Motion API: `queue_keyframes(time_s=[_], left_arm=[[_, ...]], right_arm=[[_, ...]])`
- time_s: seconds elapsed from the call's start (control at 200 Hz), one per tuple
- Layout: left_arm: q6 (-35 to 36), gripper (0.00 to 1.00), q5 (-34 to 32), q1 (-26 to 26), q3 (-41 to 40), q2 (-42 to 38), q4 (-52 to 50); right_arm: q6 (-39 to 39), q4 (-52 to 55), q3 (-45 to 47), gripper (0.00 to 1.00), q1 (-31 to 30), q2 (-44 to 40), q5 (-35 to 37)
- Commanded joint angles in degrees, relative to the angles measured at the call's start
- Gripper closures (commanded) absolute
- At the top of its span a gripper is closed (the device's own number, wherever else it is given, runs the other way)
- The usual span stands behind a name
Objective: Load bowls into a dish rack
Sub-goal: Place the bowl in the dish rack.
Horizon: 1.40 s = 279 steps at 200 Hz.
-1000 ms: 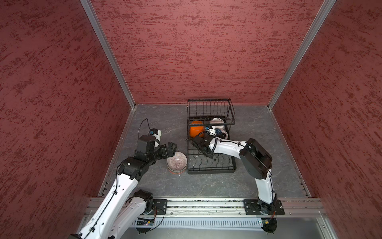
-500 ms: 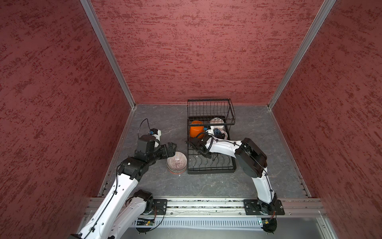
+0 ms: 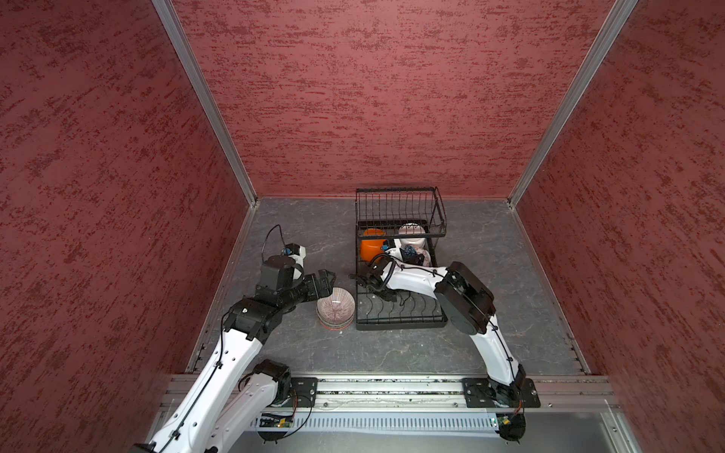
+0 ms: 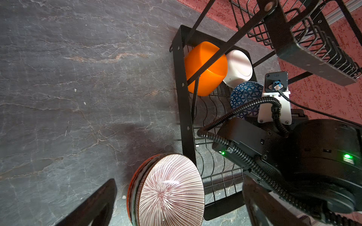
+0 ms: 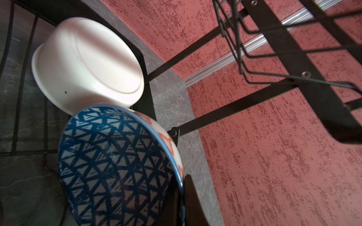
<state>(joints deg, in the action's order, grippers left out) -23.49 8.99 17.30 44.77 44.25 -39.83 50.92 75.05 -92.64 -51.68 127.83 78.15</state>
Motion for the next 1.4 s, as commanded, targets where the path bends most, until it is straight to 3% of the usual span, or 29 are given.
queue_keyframes(time_s=[0.0, 0.255, 0.987, 1.393], left_arm=[[0.98, 0.01, 0.66, -0.42, -0.41, -0.28, 0.55], [0.99, 0.0, 0.52, -0.51, -0.34, -0.12, 0.63], [0.99, 0.01, 0.54, -0.52, -0.47, 0.01, 0.52], [0.9, 0.0, 0.5, -0.56, -0.55, 0.12, 0.39]], right_arm=[[4.21, 2.79, -0.8, 1.0, -0.42, 1.35, -2.86], [-0.72, -2.21, -0.65, 1.0, -0.79, -0.14, -5.72], [-4.83, -6.09, -1.59, 0.65, -0.88, -2.14, -8.95], [-12.23, -14.95, 1.88, 0.44, -0.81, -8.19, -12.55]])
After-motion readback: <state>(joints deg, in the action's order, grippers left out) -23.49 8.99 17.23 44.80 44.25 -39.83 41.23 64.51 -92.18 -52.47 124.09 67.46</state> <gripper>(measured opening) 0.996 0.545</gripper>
